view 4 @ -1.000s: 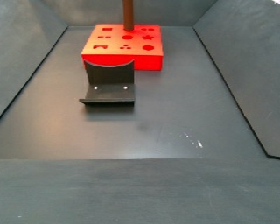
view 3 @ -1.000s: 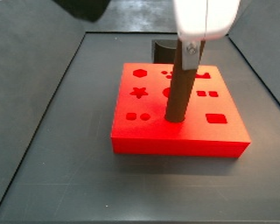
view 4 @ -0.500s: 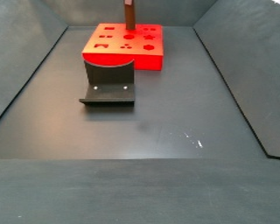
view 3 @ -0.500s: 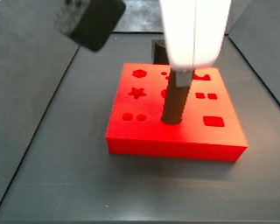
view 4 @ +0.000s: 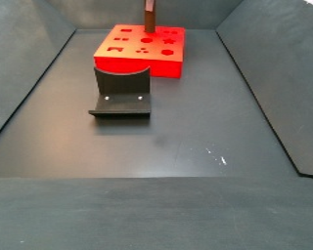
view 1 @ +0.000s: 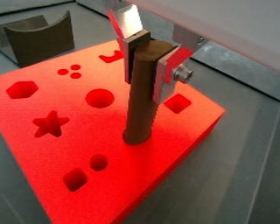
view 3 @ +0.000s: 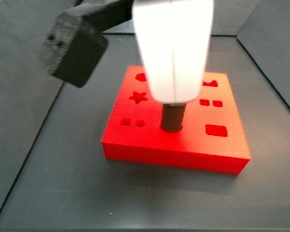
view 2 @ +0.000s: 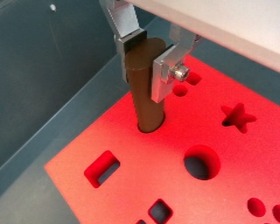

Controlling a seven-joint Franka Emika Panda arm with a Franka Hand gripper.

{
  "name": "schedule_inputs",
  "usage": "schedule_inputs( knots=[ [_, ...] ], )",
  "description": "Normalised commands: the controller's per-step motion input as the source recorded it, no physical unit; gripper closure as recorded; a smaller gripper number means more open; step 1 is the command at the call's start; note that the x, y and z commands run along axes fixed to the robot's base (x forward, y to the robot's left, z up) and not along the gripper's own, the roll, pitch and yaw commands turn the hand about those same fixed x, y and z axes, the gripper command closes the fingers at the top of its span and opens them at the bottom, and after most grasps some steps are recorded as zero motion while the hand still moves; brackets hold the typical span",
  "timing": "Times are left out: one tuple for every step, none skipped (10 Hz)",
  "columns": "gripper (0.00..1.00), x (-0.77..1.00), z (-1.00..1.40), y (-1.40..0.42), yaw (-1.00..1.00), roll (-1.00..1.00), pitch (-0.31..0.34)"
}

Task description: Insert the oval object.

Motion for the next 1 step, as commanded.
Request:
schedule_inputs(
  knots=[
    [1.0, 0.0, 0.0, 0.0, 0.0, 0.0, 0.0]
  ],
)
